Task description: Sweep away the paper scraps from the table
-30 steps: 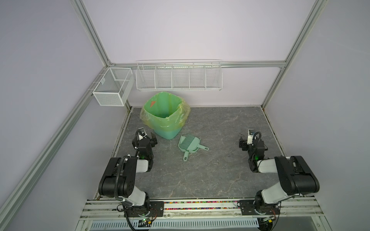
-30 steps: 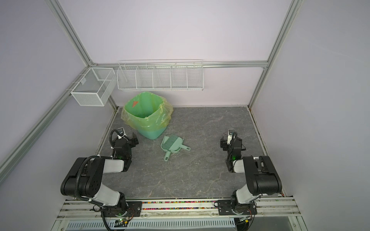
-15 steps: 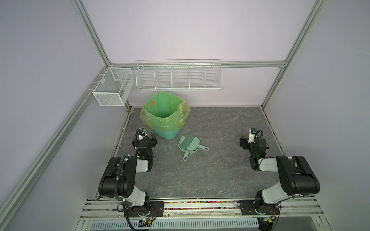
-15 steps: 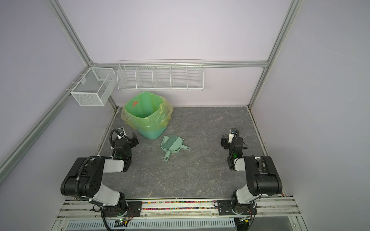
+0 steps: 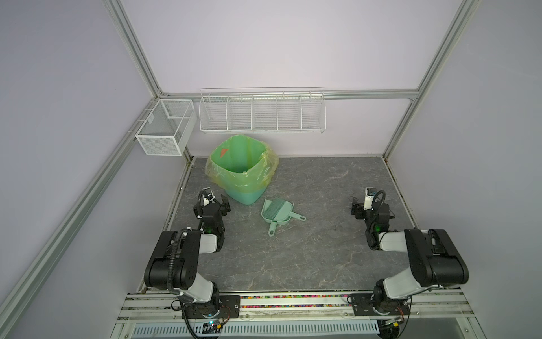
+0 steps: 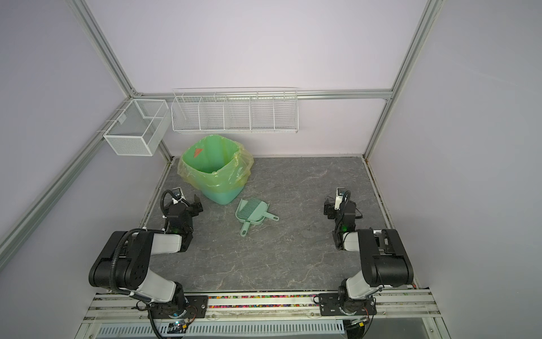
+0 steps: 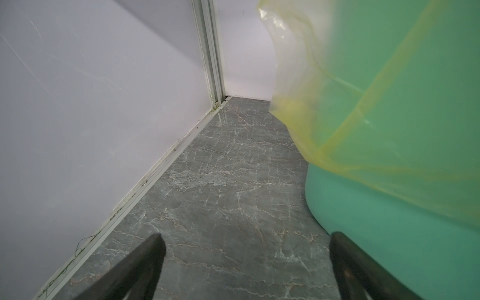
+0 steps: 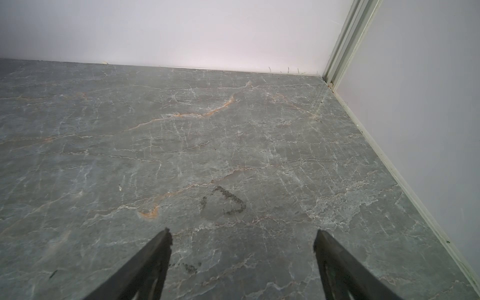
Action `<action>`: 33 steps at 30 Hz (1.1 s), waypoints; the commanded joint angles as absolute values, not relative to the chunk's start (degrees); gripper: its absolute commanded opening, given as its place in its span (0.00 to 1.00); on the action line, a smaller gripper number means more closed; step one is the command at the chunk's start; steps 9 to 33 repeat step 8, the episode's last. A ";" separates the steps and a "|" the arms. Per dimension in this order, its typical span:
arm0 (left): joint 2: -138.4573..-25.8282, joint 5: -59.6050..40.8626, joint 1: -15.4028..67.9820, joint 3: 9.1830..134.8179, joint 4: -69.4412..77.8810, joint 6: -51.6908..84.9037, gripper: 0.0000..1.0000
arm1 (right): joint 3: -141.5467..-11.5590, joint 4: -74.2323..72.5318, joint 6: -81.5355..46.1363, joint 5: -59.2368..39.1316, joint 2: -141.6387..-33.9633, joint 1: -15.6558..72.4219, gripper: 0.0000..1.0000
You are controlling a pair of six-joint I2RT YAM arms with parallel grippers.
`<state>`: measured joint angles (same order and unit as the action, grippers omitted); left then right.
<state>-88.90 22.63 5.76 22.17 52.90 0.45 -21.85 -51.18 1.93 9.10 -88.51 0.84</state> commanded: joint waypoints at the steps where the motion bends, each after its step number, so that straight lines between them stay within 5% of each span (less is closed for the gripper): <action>1: -89.49 22.37 5.89 21.88 54.25 1.03 0.99 | -21.69 -50.87 1.76 8.52 -88.00 0.84 0.89; 33: -89.49 22.38 5.89 21.81 54.23 1.04 0.99 | -21.74 -50.71 1.76 8.53 -88.01 0.81 0.89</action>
